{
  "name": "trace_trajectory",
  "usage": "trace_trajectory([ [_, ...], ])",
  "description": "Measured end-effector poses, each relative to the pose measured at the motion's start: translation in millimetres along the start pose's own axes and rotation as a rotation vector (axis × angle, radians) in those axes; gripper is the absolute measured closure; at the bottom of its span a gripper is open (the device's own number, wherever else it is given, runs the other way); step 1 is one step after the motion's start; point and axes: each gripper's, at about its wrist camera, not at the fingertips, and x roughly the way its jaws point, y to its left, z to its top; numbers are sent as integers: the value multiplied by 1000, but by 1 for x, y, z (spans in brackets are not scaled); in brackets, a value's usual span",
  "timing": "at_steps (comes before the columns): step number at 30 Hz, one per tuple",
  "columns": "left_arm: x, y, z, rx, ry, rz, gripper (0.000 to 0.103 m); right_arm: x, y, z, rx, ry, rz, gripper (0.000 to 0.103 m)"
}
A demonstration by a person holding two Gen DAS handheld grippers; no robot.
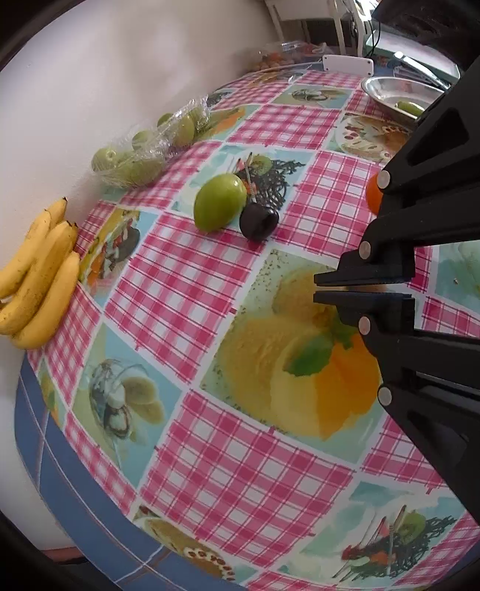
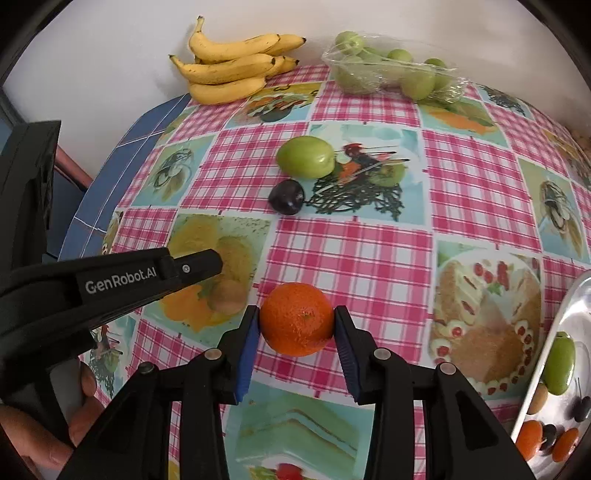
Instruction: Organize fruits
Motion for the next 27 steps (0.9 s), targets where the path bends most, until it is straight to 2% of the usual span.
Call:
trace_trajectory([
  [4, 12, 4, -4, -25, 70, -2, 99, -2, -4, -2, 2, 5, -11, 61],
  [8, 12, 0, -7, -1, 76, 20, 97, -4, -8, -3, 2, 7, -21, 61],
  [11, 12, -2, -10, -4, 84, 9, 91, -6, -12, -5, 7, 10, -27, 61],
  [14, 10, -4, -14, -20, 93, -6, 77, -9, -15, -8, 10, 11, -32, 61],
  [15, 9, -5, -15, -18, 95, -6, 76, -11, -17, -9, 9, 11, -34, 61],
  [27, 3, -11, -33, 9, 108, 24, 75, -27, -20, -20, -1, -3, -48, 61],
])
